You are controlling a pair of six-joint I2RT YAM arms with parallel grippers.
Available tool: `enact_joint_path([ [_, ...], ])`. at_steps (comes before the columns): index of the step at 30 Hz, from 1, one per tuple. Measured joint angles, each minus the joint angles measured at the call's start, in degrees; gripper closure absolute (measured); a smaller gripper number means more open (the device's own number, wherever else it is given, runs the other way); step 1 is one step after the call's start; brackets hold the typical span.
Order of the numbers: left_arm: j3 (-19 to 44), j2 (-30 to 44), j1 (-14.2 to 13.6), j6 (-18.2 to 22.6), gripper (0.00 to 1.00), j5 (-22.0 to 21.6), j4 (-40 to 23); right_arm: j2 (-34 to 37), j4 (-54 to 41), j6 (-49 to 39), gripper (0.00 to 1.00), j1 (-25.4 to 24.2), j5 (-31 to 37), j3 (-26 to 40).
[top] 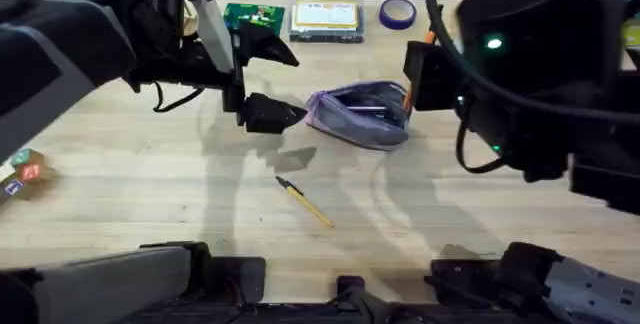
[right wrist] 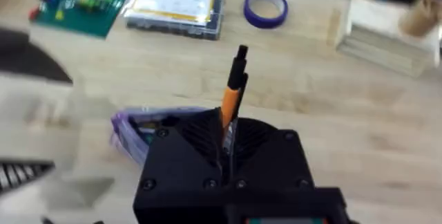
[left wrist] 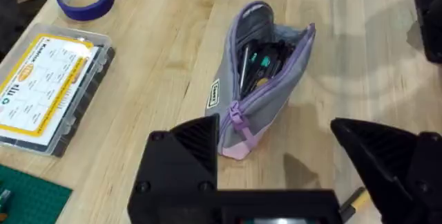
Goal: Unzip the bag, pick up the pens from the table one at a time and place them inside, then zip the bag closed.
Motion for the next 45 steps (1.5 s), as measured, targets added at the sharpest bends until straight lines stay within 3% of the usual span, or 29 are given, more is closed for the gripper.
enact_joint_path([
  [9, 0.0, 0.0, 0.0, 0.0, 0.007, -1.7, 0.0, -1.0, 0.4, -26.9, 0.968, -1.2, -9.6, 0.0],
  [22, 0.0, 0.0, 0.0, 0.0, 0.007, -1.9, 0.0, 1.2, 0.0, -62.2, 0.968, -1.2, -15.3, 0.0],
  [27, 0.0, 0.0, 0.0, 0.0, 0.007, -1.9, 0.0, 5.4, -0.1, -68.1, 0.968, -1.2, -16.9, 0.0],
  [35, 0.0, 0.0, 0.0, 0.0, 0.007, -1.9, 0.0, 11.7, 0.3, -70.0, 0.968, -1.6, -17.7, 0.0],
  [45, 0.0, 0.0, 0.0, 0.0, 0.008, -1.9, 0.0, 16.7, 0.8, -68.7, 0.967, -7.8, -24.0, 0.0],
])
